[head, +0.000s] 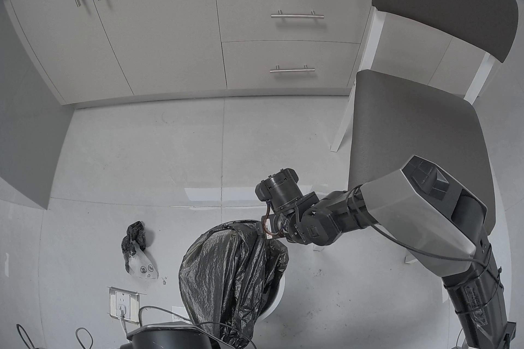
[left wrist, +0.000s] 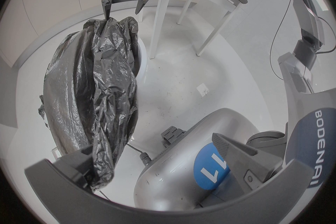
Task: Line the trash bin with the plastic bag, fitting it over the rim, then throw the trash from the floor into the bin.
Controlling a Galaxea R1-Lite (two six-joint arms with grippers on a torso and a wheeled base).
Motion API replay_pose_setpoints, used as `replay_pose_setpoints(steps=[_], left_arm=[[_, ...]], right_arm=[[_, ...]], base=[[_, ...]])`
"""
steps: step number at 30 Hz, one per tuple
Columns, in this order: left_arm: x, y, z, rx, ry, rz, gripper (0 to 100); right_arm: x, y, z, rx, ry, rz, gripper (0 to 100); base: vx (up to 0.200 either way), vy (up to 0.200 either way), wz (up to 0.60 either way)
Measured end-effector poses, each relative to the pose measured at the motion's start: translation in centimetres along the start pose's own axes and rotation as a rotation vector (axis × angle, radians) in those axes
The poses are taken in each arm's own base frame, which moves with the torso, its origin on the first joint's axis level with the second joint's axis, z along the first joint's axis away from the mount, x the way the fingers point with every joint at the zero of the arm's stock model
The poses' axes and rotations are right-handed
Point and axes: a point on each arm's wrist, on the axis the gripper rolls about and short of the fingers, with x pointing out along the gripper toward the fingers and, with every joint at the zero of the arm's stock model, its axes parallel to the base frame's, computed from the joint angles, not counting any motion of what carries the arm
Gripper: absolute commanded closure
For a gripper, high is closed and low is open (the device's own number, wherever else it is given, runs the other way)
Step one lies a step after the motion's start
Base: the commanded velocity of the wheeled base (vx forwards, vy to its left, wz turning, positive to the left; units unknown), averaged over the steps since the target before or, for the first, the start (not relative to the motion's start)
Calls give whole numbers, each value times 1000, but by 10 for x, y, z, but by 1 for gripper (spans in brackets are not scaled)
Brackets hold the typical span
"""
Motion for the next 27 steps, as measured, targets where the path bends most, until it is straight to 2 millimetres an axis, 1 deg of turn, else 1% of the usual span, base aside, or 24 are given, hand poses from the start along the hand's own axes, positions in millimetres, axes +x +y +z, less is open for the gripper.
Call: replay_pose_setpoints(steps=[3,5,10,13,16,21,27], left_arm=[[2,-2,2,-4,-8,-11,0],[2,-3,2,-7,-11,-14,0],[4,-4,4,-16,-20,-23,0],[6,-4,6,-23,-24,-25,0],[7,-4,7,-30,-31,-31,0],[10,-6,11,-73,-50,-49,0],[12,-5,14,-99,-55,-45,0]], right_arm=[[-7,-1,2,-2,1,4,0],[-15,-2,3,-8,9,26,0],[-37,0,2,-25,68,180,0],[-53,0,-3,-41,116,267,0],[-64,-1,-10,-55,151,297,0],[-69,-2,-25,-64,200,306,0],[-66,7,-38,-70,230,300,0]], base=[[0,0,0],[0,0,0],[0,0,0],[0,0,0],[0,0,0],[0,0,0],[0,0,0]])
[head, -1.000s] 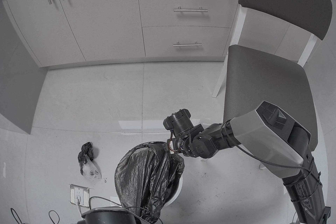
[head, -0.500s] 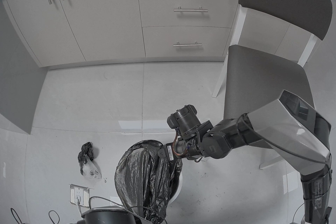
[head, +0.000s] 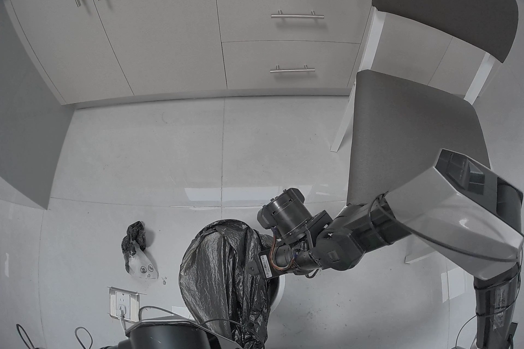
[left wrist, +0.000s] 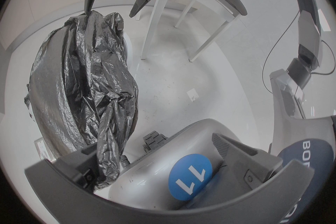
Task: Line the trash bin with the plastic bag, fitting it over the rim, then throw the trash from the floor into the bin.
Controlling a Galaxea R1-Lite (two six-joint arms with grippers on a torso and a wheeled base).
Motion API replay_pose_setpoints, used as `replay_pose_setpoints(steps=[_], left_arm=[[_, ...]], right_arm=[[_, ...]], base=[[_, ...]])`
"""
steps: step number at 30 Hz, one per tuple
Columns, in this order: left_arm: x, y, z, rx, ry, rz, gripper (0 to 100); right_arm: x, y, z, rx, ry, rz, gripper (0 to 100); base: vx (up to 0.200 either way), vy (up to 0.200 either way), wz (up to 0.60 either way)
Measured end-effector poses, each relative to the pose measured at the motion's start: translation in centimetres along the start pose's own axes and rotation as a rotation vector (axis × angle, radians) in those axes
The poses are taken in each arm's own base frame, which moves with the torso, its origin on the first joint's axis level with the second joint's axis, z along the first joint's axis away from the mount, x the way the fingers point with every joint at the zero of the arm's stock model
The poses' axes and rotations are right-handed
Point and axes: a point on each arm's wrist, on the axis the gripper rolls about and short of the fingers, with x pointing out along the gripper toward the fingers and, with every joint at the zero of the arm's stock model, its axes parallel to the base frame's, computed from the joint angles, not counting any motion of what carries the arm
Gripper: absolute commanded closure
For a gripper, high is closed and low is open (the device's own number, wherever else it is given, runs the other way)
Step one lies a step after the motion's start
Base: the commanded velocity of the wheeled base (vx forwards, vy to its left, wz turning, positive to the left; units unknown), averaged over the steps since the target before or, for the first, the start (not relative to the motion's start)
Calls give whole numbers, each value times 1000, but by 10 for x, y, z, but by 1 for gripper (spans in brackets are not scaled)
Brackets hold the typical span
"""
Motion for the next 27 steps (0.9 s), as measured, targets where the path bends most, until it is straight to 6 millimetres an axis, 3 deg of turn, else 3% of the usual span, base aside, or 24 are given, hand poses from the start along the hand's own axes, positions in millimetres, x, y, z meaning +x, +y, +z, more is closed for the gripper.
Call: replay_pose_setpoints(steps=[14,27], left_arm=[[3,-2,4,-41,-24,1,0],[4,-2,4,-49,-27,2,0]], right_arm=[[17,18,-6,-35,-20,-68,0],[22,7,-12,13,-57,-310,0]], base=[[0,0,0],[0,0,0]])
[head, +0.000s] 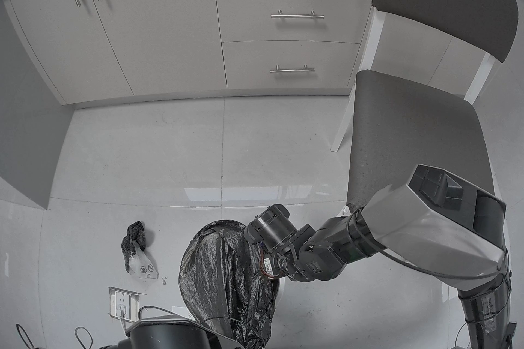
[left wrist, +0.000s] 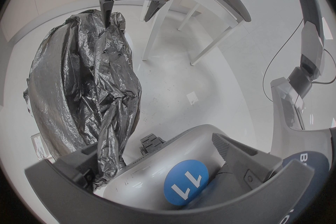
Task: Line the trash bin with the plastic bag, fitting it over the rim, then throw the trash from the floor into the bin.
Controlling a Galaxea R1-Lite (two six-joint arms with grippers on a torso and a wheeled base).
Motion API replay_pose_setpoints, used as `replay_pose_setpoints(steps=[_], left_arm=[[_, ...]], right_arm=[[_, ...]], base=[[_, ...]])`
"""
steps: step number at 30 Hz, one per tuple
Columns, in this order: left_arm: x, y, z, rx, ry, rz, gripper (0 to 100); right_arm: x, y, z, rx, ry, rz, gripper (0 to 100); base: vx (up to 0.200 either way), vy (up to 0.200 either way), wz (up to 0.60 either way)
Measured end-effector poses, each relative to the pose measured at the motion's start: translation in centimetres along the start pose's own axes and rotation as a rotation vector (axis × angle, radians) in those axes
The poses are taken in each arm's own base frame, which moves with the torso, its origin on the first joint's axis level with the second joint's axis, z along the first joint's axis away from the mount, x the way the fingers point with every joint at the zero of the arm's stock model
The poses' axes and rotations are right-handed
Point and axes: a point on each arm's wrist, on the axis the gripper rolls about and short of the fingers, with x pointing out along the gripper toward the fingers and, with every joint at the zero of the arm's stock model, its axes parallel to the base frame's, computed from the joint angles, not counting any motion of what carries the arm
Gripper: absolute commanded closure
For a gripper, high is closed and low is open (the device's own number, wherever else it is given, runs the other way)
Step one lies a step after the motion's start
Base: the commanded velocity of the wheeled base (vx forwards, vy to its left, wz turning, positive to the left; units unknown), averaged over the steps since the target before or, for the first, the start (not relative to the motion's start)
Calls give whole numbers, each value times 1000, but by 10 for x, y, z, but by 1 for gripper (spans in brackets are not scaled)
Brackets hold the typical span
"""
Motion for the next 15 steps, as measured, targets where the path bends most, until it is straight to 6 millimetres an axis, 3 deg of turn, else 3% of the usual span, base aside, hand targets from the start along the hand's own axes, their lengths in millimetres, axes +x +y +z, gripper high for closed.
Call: replay_pose_setpoints(steps=[15], left_arm=[[0,0,0,-1,-1,1,0]], right_arm=[[-8,-11,1,-16,9,-141,0]], base=[[0,0,0]])
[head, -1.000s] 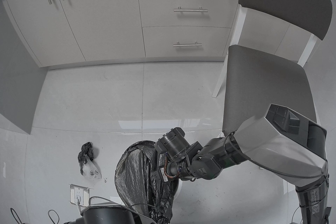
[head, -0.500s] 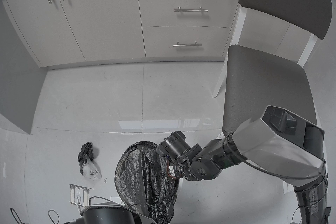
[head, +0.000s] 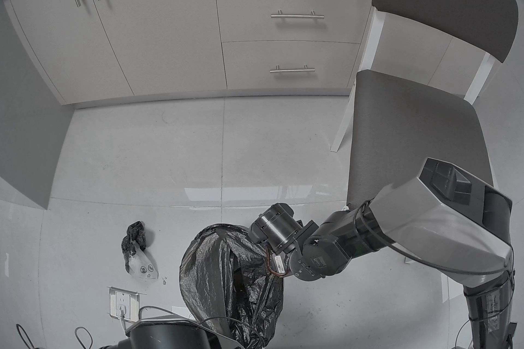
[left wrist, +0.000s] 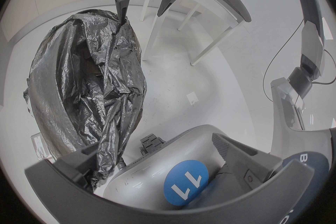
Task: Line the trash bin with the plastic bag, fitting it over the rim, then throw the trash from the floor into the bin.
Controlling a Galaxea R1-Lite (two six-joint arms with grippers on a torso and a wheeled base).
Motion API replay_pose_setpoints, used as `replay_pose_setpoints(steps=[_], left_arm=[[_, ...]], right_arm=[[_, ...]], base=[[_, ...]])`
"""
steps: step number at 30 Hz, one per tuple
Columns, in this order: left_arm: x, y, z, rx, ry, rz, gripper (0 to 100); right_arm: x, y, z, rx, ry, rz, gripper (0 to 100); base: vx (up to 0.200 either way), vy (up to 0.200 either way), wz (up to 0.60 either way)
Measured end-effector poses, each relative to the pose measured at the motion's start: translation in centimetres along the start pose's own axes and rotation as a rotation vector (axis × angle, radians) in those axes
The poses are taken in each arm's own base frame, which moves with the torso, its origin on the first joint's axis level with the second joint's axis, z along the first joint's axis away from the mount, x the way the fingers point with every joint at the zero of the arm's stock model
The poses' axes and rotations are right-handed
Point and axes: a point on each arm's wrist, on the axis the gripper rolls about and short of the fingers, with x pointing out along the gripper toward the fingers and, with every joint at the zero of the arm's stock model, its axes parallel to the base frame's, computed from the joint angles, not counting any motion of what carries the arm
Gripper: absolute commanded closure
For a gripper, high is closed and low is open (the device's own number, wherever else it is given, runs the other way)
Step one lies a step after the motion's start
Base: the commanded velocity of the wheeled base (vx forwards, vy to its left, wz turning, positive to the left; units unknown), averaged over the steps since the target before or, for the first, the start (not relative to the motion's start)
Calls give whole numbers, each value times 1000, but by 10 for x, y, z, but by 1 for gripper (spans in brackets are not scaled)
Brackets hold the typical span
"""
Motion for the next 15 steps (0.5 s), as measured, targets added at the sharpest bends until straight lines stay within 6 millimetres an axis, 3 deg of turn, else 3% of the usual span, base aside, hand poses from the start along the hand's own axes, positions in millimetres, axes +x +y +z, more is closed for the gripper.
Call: replay_pose_setpoints(steps=[15], left_arm=[[0,0,0,3,-1,0,0]], right_arm=[[21,-14,0,24,25,-62,0]], base=[[0,0,0]])
